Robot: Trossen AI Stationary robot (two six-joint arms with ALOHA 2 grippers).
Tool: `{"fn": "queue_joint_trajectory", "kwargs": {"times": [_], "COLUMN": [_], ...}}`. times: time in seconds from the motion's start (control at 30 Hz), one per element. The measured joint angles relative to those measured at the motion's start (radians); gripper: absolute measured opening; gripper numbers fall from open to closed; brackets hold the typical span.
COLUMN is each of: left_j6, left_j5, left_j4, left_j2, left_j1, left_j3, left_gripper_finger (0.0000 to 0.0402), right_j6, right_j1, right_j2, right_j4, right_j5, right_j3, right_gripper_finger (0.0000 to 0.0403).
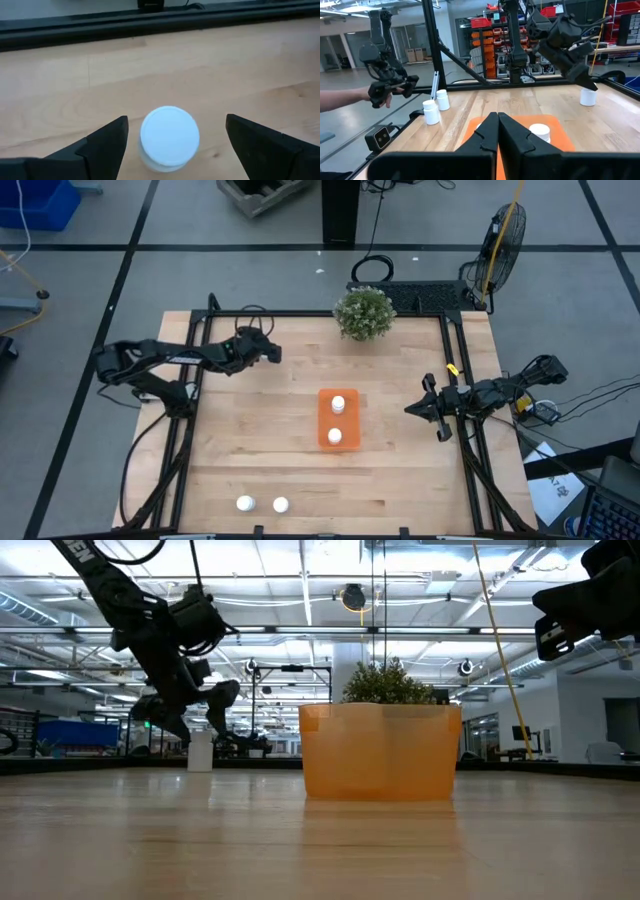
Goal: Pick and place pill bottles into a basket
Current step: Put the white medicine bottle into the orange bin
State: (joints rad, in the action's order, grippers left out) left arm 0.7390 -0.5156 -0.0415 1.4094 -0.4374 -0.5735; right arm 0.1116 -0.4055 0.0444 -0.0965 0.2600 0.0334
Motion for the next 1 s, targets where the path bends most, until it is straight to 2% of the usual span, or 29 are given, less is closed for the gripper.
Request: {"fn": "queue_joint_trajectory", "kwargs": {"times": [0.3, 0.77, 1.0], "left_j6": [0.031, 0.005, -0.008], "left_j5": [0.001, -0.008, 0.058], "left_j4": [0.002, 0.003, 0.064], "left_j2": [0.026, 0.026, 0.023], "left_j1": [0.000, 0.000, 0.000], "left_j3": [0.000, 0.000, 0.000], "left_gripper_finger": [0.0331, 0.0165, 0.0165], "right_j6": [0.000, 0.000, 0.000], "right_j1": [0.000, 0.000, 0.000], "right_j2": [0.000, 0.000, 0.000], "right_j4": [0.000, 0.000, 0.000], "right_j5": [0.000, 0.000, 0.000], "right_j3": [0.000, 0.000, 0.000], "right_gripper_finger": [0.0000, 0.0000, 0.0000]}}
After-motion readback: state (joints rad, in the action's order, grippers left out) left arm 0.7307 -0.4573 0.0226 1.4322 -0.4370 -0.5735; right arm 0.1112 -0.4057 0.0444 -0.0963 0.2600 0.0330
